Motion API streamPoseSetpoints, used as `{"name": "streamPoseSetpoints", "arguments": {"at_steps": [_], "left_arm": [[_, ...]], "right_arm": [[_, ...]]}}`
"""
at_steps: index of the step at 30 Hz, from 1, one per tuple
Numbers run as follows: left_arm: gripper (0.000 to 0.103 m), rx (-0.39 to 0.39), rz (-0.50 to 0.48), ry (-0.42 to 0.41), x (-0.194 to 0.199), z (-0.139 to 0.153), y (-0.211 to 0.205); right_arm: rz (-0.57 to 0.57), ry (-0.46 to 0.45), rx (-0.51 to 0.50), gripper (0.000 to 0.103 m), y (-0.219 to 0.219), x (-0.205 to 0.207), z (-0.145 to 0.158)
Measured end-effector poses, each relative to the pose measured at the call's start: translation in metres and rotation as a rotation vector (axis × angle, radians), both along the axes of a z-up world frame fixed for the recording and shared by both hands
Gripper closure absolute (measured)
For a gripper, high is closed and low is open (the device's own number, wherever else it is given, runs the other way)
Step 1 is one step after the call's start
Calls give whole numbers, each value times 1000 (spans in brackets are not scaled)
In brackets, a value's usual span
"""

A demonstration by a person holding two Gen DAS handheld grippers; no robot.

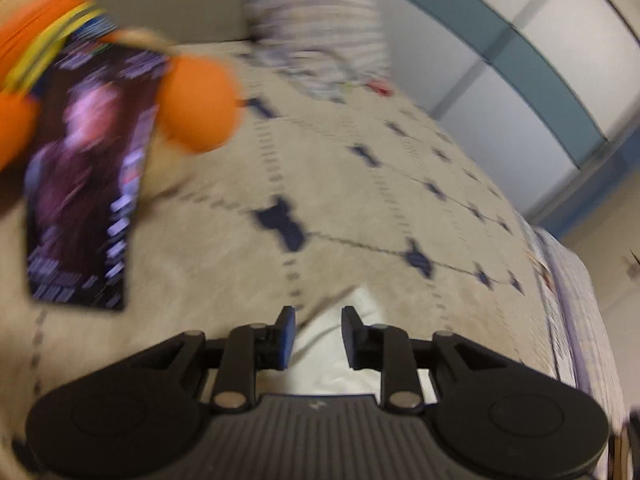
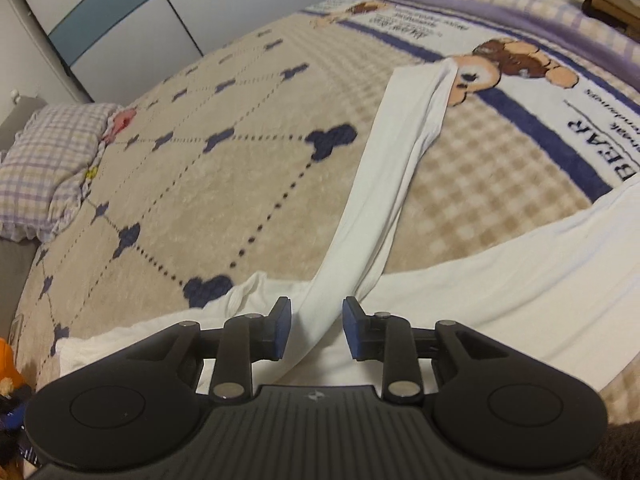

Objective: Fold clothes
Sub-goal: 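Lower the folded hem and open both grippers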

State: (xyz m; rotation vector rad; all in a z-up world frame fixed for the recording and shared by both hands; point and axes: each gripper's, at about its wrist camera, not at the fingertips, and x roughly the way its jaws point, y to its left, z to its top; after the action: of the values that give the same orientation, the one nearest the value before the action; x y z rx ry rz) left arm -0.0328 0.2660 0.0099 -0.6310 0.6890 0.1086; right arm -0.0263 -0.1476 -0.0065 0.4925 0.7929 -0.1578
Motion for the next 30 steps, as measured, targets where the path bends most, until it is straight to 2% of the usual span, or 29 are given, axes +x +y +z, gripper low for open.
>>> {"name": "streamPoseSetpoints", "arguments": {"at_steps": [2,6,10,16,19,24,30], "left_arm": [[77,24,-82,-19,11,2,-5],[77,95,-169,-10,32,-1,-14],[78,121,-257,8,51,-8,-24],[78,220,-300,61,63,-17,-36],[79,211,-324,68,65,-19,-35],[83,226,-370,69,64,-17,-38],[83,228,-410,64,67,-16,-41]], "right_arm": [[-7,-22,-10,72,0,-2,1],[38,-59,-30,72,5,1,7],[71,-74,-29,72,9,9,8],[88,-56,15,72,10,21,1],[128,-65,35,72,15,27,2],[177,-47,21,72,27,32,-2],[236,-24,5,72,41,38,-7]]}}
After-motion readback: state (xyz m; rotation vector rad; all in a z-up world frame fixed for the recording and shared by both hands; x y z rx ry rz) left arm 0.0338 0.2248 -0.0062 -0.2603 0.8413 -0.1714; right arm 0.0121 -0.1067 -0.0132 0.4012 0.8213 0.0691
